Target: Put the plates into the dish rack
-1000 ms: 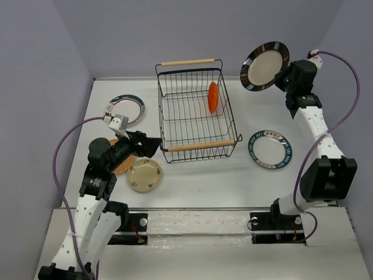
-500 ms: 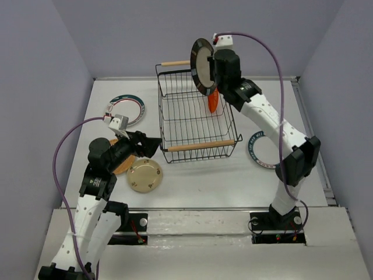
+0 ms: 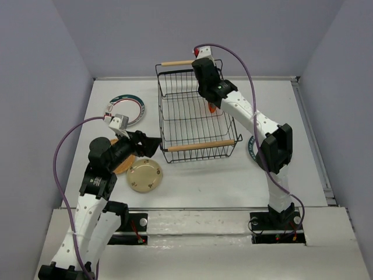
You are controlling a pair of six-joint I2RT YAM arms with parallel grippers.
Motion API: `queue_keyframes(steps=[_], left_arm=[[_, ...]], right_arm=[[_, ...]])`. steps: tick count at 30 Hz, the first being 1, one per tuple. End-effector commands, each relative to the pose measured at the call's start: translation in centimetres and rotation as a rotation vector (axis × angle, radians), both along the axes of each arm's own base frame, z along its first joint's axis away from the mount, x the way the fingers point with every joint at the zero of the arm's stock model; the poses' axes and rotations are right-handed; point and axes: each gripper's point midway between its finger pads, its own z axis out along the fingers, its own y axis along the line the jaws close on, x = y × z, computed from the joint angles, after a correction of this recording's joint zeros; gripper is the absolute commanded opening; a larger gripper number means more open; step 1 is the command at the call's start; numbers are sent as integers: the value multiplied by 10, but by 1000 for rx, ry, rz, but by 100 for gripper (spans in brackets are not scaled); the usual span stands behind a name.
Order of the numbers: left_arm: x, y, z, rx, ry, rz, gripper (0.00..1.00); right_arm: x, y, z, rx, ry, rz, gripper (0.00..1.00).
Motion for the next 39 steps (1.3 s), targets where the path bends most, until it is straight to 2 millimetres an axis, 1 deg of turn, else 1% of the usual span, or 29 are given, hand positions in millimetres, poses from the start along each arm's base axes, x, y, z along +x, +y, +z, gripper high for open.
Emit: queue_keyframes(steps=[1,2,5,10,19,20,22,23,24,30,34,36,37,38,39], left_arm=[[2,0,25,-3,-70,-4,99],[2,0,25,-3,-70,-4,99],[2,0,25,-3,-70,-5,99],[3,-2,22,-2,-60,-16,98],[3,-3,22,-4,-59,-19,98],[2,-3,22,-4,-59,-21,98],[2,-3,22,-4,-59,-21,98],[2,-3,23,-4,-61,-21,98],[2,-3,22,-5,-59,-20,98],[2,-3,22,-4,-59,-22,98],[3,-3,22,-4,-58,-22,98],[3,-3,21,-4,-56,-24,98],[3,-4,22,-4,-58,-24,98],[3,-4,21,-4,-56,-24,98],[3,-4,21,-4,-55,-24,98]], right_arm=[[-5,-22,99,130,-258,-122,7],[-5,-23,90,121,-243,-129,7],[-5,-23,80,136,-232,-141,7],[-2,-20,53,143,-199,-156,7],[3,-13,27,141,-161,-153,7],[4,-11,21,166,-159,-160,7],[6,-9,8,163,-140,-157,7],[8,-12,1,169,-131,-167,7],[10,-9,-8,167,-116,-159,7],[17,-9,-38,196,-69,-156,7],[17,-8,-47,205,-55,-162,7],[17,-7,-50,210,-50,-164,20],[17,-7,-51,214,-51,-166,37],[17,-7,-50,214,-50,-165,47],[17,-7,-49,215,-51,-164,59]])
